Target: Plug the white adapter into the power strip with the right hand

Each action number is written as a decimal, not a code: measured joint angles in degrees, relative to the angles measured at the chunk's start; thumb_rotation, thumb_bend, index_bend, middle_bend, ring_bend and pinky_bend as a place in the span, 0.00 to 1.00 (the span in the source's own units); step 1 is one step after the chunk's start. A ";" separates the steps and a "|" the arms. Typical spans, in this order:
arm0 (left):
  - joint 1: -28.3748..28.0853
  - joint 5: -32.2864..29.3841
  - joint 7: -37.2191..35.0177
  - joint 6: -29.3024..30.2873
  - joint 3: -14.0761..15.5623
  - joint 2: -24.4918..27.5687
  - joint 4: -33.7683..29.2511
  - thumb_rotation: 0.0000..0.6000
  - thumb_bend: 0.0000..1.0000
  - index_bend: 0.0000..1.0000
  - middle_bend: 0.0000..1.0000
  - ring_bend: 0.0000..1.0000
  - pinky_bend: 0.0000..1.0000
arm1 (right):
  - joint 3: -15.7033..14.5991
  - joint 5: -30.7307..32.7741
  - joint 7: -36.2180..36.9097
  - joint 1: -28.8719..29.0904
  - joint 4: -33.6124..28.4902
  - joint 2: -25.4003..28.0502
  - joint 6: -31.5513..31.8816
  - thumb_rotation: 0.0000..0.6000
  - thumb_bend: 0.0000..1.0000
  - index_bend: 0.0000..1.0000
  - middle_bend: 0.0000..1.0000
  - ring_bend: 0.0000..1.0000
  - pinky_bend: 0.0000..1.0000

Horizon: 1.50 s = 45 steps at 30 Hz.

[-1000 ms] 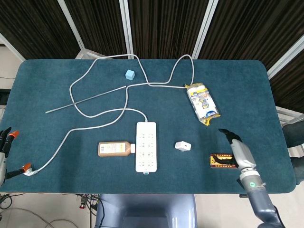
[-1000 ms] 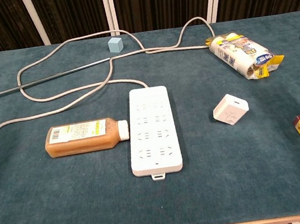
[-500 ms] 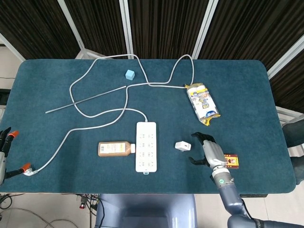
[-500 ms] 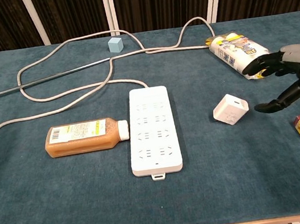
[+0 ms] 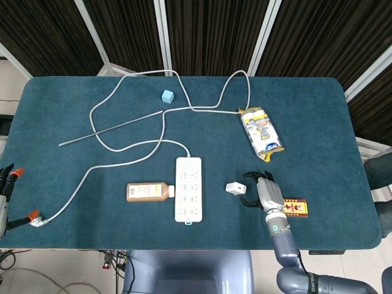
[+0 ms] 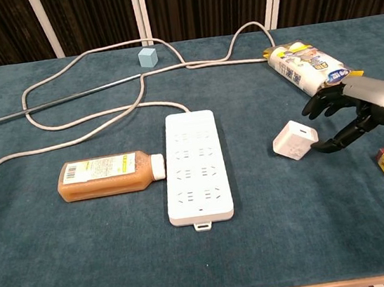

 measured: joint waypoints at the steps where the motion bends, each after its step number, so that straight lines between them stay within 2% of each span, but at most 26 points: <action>1: -0.02 -0.10 0.05 -0.07 -0.03 0.00 0.00 1.00 0.09 0.13 0.00 0.00 0.00 | 0.12 -0.05 -0.02 0.05 0.45 -0.51 0.11 1.00 0.33 0.34 0.31 0.23 0.06; 6: -0.10 -0.31 0.12 -0.33 -0.02 0.10 -0.09 1.00 0.09 0.13 0.00 0.00 0.00 | 0.60 -0.28 -0.37 0.33 2.13 -2.75 0.67 1.00 0.33 0.40 0.34 0.26 0.07; 17: -0.33 -0.61 0.25 -0.79 -0.03 0.09 -0.05 1.00 0.09 0.14 0.00 0.00 0.00 | 2.02 0.76 -1.84 1.08 5.56 -6.03 0.60 1.00 0.33 0.42 0.35 0.28 0.08; 45: -0.42 -0.68 0.89 -0.92 0.17 0.00 -0.21 1.00 0.09 0.16 0.00 0.00 0.00 | 3.66 1.18 -1.17 1.42 7.67 -7.57 -2.26 1.00 0.34 0.48 0.40 0.31 0.08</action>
